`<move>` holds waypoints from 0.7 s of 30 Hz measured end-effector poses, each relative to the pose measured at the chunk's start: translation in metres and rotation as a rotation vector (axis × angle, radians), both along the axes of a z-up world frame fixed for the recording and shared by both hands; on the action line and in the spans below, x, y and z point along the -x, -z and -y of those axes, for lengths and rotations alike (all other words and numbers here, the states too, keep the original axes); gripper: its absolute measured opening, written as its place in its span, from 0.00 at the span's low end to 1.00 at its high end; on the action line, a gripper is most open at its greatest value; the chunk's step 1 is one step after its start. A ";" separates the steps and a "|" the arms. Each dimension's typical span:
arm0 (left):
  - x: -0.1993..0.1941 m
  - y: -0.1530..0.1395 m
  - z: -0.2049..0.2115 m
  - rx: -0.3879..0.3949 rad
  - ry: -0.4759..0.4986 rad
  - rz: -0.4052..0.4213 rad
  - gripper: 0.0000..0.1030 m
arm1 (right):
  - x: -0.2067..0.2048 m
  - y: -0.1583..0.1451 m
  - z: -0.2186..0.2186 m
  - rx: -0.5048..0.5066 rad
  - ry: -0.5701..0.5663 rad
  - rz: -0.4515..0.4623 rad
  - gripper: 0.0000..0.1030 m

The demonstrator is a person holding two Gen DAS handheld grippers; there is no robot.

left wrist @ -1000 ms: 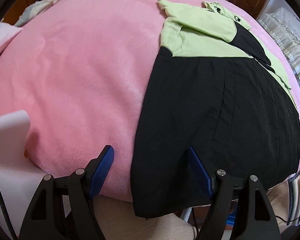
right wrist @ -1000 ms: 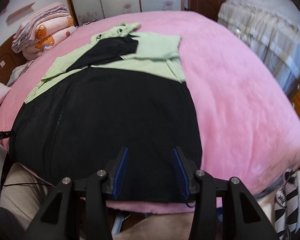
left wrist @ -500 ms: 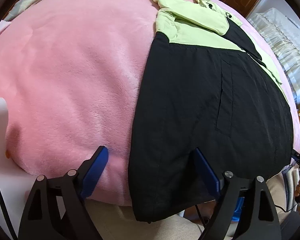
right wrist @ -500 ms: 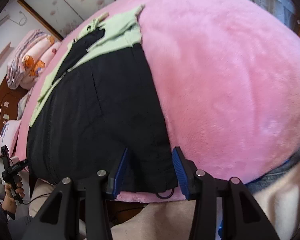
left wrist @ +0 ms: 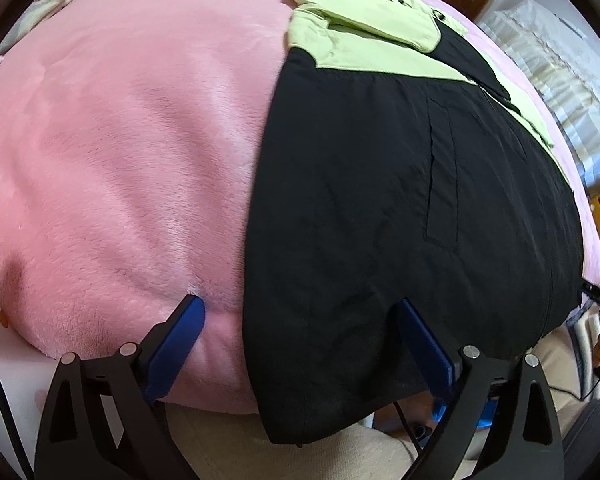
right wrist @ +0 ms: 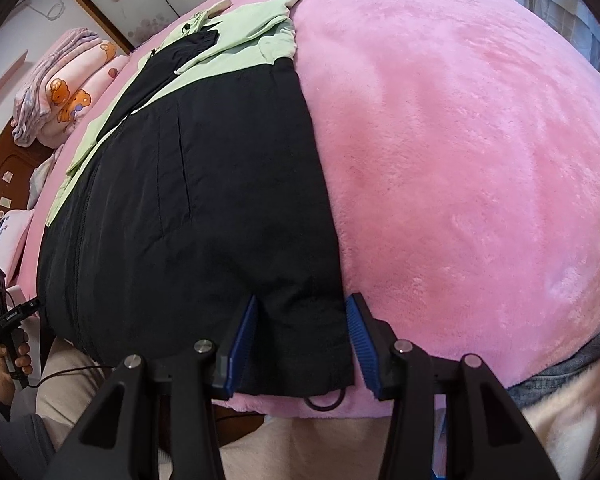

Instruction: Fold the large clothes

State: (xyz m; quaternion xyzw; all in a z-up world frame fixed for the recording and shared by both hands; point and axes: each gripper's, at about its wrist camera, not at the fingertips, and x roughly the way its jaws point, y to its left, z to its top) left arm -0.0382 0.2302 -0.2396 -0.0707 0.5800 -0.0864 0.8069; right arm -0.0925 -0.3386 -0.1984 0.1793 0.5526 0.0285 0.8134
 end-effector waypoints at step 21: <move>-0.009 -0.010 0.025 0.069 0.042 -0.085 0.10 | -0.004 -0.004 -0.009 0.036 -0.036 -0.026 0.21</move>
